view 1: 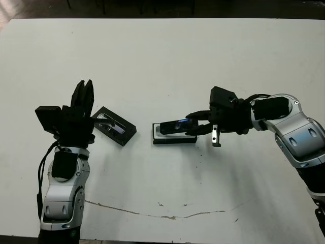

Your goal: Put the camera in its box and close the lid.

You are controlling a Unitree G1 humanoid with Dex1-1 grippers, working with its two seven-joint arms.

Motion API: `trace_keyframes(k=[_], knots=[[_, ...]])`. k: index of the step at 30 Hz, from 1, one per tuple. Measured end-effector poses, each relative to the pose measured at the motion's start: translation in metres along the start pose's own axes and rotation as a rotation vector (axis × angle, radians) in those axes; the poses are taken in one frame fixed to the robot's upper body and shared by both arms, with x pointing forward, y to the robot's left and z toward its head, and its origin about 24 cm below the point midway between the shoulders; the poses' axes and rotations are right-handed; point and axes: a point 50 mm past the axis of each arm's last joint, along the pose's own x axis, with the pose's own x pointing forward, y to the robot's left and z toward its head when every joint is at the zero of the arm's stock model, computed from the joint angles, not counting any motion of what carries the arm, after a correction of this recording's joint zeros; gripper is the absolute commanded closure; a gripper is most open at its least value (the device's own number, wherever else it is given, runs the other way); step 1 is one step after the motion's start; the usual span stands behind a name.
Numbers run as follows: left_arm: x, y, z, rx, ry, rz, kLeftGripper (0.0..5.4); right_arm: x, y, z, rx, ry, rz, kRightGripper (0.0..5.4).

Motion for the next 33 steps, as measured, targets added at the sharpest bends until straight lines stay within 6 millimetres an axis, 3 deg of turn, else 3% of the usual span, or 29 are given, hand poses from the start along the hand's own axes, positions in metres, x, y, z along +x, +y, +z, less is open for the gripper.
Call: trace_keyframes(k=[22,33], knots=[[0.000,-0.004,-0.001,-0.004,-0.001,-0.001,5.40,0.006,-0.001,-0.013,0.021,0.034,0.042,5.36],[0.000,-0.006,-0.002,0.003,-0.005,0.004,5.40,0.018,-0.006,-0.007,0.021,0.028,0.086,5.36]])
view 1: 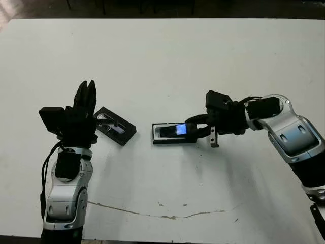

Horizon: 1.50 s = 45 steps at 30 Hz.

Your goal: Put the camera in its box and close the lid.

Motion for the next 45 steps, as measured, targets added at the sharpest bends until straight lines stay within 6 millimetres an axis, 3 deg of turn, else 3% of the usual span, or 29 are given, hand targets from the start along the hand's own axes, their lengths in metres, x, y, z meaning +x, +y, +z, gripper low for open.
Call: trace_keyframes(k=[18,33,43,45], knots=[[-0.001,0.000,-0.001,0.000,0.004,0.016,5.40,0.010,-0.004,0.007,-0.014,0.013,0.028,5.36],[-0.001,0.000,-0.002,0.000,0.006,0.011,5.40,-0.015,-0.015,0.030,-0.028,-0.149,-0.072,2.24],[-0.001,0.000,-0.003,-0.001,0.007,0.006,5.40,-0.027,-0.020,0.035,-0.024,-0.220,-0.120,0.02],[-0.001,0.000,-0.003,0.000,0.006,0.006,5.40,-0.031,-0.022,0.036,-0.027,-0.237,-0.169,0.02]])
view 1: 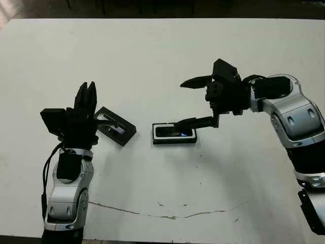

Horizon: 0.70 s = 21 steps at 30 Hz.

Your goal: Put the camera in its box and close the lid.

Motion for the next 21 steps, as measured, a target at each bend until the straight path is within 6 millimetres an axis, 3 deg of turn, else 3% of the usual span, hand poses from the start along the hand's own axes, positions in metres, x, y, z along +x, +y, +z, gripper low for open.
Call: trace_keyframes(k=[4,11,21], knots=[[0.000,0.000,0.000,0.000,0.000,0.001,5.40,-0.004,0.004,0.002,0.008,-0.074,-0.208,0.23],[-0.001,0.001,-0.001,0.001,0.004,0.004,5.40,-0.005,0.026,-0.006,-0.021,-0.139,-0.517,1.74],[-0.001,0.001,-0.001,0.003,0.007,0.003,5.40,-0.004,0.048,-0.016,-0.150,-0.122,-0.586,3.96]])
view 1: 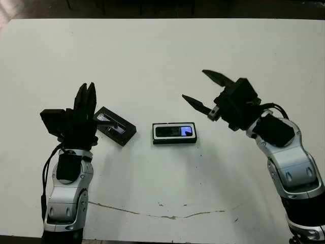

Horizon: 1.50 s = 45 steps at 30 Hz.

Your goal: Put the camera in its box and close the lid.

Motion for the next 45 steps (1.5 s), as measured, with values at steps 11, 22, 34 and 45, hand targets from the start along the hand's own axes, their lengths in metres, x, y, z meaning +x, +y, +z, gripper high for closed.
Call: trace_keyframes(k=[11,22,34,45], knots=[[0.009,0.013,0.030,0.180,-0.012,-0.158,5.40,-0.021,0.003,-0.016,0.162,-0.035,-0.038,5.38],[0.084,-0.006,0.104,0.781,0.230,-0.971,5.40,-0.028,-0.011,-0.014,0.258,-0.093,-0.043,5.38],[0.112,-0.049,0.049,1.095,0.641,-1.322,5.40,-0.029,-0.014,-0.006,0.288,-0.101,-0.072,5.38],[0.110,-0.055,0.024,1.220,0.804,-1.533,5.40,-0.030,-0.010,-0.008,0.297,-0.090,-0.071,5.38]])
